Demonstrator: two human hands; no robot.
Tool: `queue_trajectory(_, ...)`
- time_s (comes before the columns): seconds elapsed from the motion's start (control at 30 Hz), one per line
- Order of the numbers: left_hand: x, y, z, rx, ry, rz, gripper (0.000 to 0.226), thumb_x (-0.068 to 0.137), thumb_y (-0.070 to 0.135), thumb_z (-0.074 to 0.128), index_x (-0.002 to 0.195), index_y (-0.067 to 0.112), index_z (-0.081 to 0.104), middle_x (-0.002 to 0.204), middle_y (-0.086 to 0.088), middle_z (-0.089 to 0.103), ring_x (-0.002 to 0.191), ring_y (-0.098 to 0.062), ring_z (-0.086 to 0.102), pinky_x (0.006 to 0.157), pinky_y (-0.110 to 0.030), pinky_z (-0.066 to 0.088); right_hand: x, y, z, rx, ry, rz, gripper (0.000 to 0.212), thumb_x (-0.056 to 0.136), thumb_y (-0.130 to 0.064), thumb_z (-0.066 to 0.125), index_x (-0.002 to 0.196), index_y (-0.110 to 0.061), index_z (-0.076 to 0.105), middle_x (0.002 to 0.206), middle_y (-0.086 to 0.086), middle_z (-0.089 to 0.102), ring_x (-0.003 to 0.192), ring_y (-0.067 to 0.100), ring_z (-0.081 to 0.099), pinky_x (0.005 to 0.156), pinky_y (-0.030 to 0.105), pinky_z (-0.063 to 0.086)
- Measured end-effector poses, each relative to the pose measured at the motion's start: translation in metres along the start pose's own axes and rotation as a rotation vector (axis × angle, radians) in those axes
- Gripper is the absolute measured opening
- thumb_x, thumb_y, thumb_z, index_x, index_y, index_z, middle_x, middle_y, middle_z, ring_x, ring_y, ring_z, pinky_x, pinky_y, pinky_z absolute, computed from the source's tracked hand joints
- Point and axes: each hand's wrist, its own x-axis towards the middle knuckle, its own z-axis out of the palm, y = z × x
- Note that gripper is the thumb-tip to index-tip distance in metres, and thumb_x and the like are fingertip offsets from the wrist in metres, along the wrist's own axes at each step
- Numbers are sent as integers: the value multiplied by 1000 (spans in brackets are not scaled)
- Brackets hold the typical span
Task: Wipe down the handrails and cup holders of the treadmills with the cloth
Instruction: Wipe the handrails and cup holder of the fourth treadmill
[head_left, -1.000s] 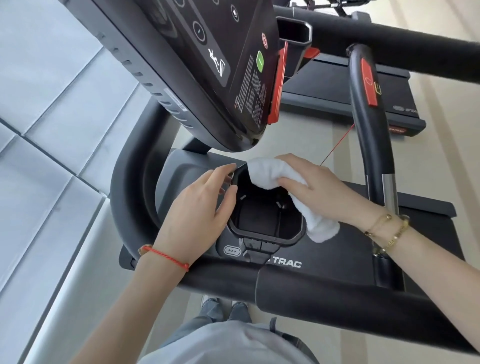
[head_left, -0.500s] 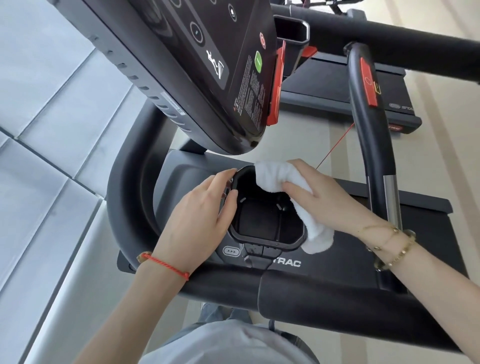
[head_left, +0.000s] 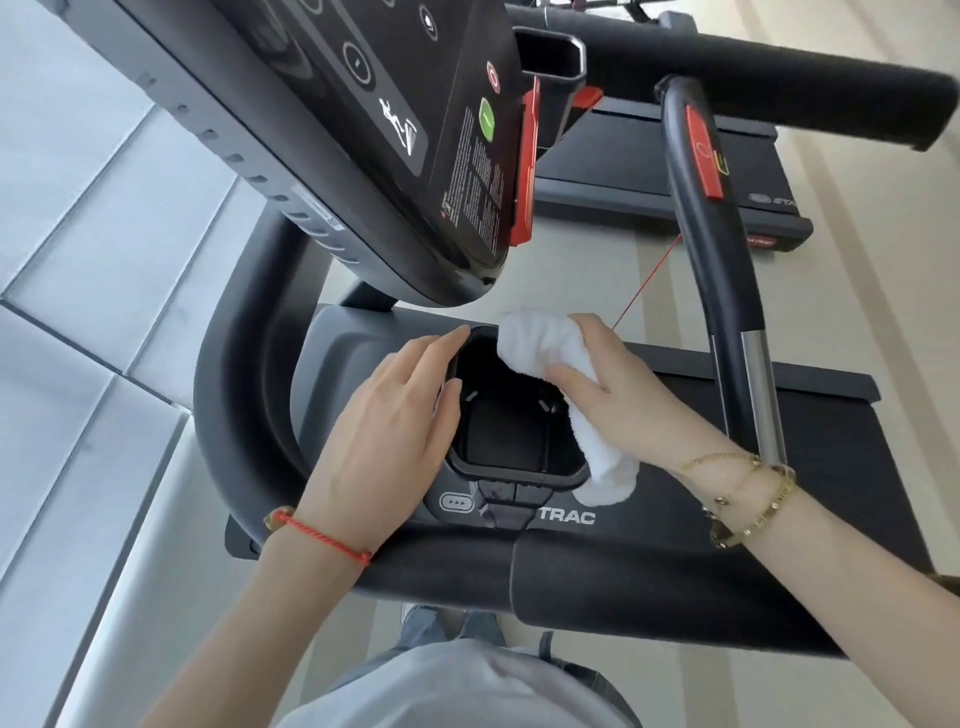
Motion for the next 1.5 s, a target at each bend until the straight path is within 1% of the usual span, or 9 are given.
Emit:
queue_trajectory(0.2,2,0,-1,-36,-13,41,44,101,11,46,144,15,43,141,3,50,122,-19,51,104,-31,40,16,-20,-5,127,-7,-32,23,95,-16,60,118,-14,57,107,2,63,103,19,55,86,27,39)
queue_trajectory(0.43,0,-3,2,-17,-13,44,42,102,15,42,145,13,43,143,1,50,127,-19,48,107,-27,36,-52,-18,29,498,113,235,61,101,-23,49,150,-24,13,147,-2,36,131,17,41,112,41,38)
queue_trajectory(0.7,1,-4,2,-25,-10,51,43,102,14,42,145,14,43,143,0,50,128,-22,49,107,-36,41,-6,-22,-3,218,30,118,36,102,-37,44,130,-14,44,119,11,59,110,28,57,97,48,46)
queue_trajectory(0.8,2,-4,1,-28,-10,48,43,102,14,42,145,14,43,144,0,50,128,-22,49,107,-37,41,-19,-11,4,183,61,35,41,102,-37,40,141,-24,35,132,0,51,120,18,50,94,25,41)
queue_trajectory(0.9,2,-5,2,-33,-9,40,43,102,15,42,145,13,43,144,0,50,128,-21,49,107,-36,41,-40,0,12,183,63,-54,59,102,-40,33,155,-26,10,155,-15,17,137,-9,20,98,-4,18)
queue_trajectory(1.0,3,-4,2,-39,-3,32,43,102,15,43,145,13,43,143,0,51,127,-20,50,106,-36,42,-38,2,6,75,28,-167,66,98,-45,27,156,-23,4,159,-14,4,137,-20,1,105,-3,6)
queue_trajectory(1.17,3,-3,2,-40,29,16,43,100,15,48,143,15,45,135,2,55,117,-20,55,96,-31,45,-2,-9,-4,-321,18,-474,47,103,-24,38,149,-13,33,150,3,35,139,22,29,118,35,21)
queue_trajectory(1.33,1,-5,4,-26,73,0,44,98,18,52,141,15,46,121,2,59,106,-19,58,88,-25,43,36,-20,-12,-259,-79,-321,40,96,-27,56,134,-36,51,134,-14,56,117,14,53,99,34,39)
queue_trajectory(1.5,2,-6,6,-13,81,-29,44,98,22,51,141,16,47,124,3,59,110,-18,59,91,-26,44,24,-6,-14,-135,0,-174,28,94,-26,54,121,-31,60,112,-14,64,102,13,57,82,19,42)
